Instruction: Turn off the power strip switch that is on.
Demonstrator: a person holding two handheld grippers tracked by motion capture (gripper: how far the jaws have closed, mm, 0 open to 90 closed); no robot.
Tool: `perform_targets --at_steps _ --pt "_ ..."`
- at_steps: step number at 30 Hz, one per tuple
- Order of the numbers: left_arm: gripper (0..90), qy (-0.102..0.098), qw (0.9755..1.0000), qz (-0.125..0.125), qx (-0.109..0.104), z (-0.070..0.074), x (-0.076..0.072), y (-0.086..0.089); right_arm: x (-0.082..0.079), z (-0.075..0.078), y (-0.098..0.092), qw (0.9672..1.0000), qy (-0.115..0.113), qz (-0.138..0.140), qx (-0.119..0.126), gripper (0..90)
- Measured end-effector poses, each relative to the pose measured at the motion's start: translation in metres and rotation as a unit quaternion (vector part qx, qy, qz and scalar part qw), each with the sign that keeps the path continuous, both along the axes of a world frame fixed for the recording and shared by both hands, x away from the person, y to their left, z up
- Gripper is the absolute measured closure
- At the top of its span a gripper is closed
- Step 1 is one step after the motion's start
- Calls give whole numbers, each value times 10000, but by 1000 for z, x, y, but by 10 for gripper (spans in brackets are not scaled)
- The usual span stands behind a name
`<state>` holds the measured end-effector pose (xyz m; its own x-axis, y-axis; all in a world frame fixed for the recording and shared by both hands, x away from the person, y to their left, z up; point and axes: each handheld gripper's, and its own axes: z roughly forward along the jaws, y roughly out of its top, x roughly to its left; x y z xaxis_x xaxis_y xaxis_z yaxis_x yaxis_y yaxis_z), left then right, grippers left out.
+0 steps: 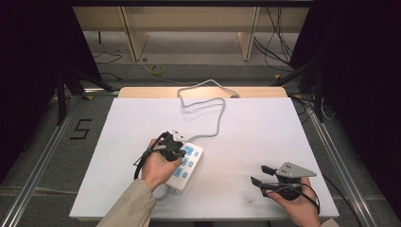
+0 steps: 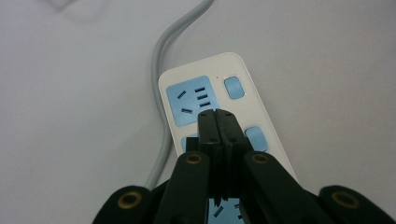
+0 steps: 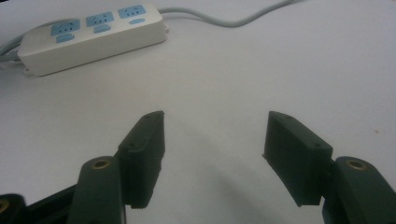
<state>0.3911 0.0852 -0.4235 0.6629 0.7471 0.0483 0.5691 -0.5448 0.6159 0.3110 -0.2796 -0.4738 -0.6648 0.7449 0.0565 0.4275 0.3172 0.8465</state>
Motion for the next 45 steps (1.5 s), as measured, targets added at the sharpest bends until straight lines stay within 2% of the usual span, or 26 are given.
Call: perform_targets --at_steps 11,45 --pt "898 33 10000 -46 39 5 5 -6 0 0 0 10000 2 19 -29 390" --pt "898 183 9998 -66 70 7 18 -18 0 0 0 10000 10 30 -68 390"
